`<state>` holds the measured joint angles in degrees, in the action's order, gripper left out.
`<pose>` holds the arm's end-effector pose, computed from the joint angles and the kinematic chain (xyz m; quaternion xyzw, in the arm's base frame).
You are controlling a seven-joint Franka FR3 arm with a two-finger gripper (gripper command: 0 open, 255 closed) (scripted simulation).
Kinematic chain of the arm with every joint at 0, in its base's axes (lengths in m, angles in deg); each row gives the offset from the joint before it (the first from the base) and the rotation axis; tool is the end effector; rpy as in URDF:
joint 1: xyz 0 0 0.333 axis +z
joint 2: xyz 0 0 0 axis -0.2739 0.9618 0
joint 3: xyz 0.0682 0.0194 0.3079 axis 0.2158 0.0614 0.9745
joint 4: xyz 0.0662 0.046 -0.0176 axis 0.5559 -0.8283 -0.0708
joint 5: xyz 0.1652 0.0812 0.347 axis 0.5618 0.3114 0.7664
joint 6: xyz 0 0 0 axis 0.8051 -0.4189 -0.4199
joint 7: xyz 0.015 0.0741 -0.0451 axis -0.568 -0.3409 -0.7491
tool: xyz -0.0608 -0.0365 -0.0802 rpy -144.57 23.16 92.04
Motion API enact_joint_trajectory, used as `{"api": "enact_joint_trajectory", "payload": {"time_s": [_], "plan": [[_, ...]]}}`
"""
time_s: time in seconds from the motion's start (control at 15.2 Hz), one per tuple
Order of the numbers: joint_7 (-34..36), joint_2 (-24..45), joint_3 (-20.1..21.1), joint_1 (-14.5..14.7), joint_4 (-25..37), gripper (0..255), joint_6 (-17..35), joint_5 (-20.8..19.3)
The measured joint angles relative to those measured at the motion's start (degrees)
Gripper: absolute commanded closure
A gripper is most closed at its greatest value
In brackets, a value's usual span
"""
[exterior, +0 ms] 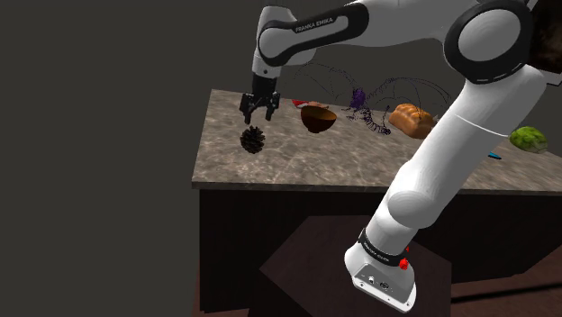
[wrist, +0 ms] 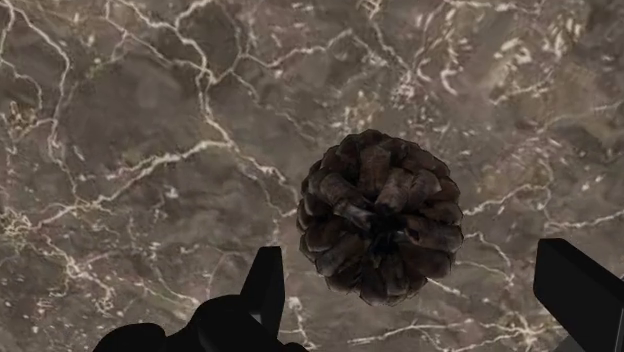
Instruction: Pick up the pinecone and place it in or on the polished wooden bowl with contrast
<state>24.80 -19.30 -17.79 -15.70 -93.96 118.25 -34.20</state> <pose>0.5201 0.0078 0.4626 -0.9962 0.0860 -0.0099 0.0026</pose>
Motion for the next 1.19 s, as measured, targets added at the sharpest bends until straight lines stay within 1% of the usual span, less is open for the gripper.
{"api": "enact_joint_trajectory", "payload": {"time_s": [0.4, 0.79, 0.86, 1.19], "plan": [[0.1, 1.7, 0.1, 0.1, -2.7, 0, 4.4, 0.0], [0.1, 1.9, 0.1, 0.1, -2.9, 0, 4.9, 0.0], [0.1, 1.9, 0.1, 0.1, -2.9, 255, 4.9, 0.0], [0.2, 1.8, 0.1, 0.1, -2.5, 255, 4.9, 0.0]]}}
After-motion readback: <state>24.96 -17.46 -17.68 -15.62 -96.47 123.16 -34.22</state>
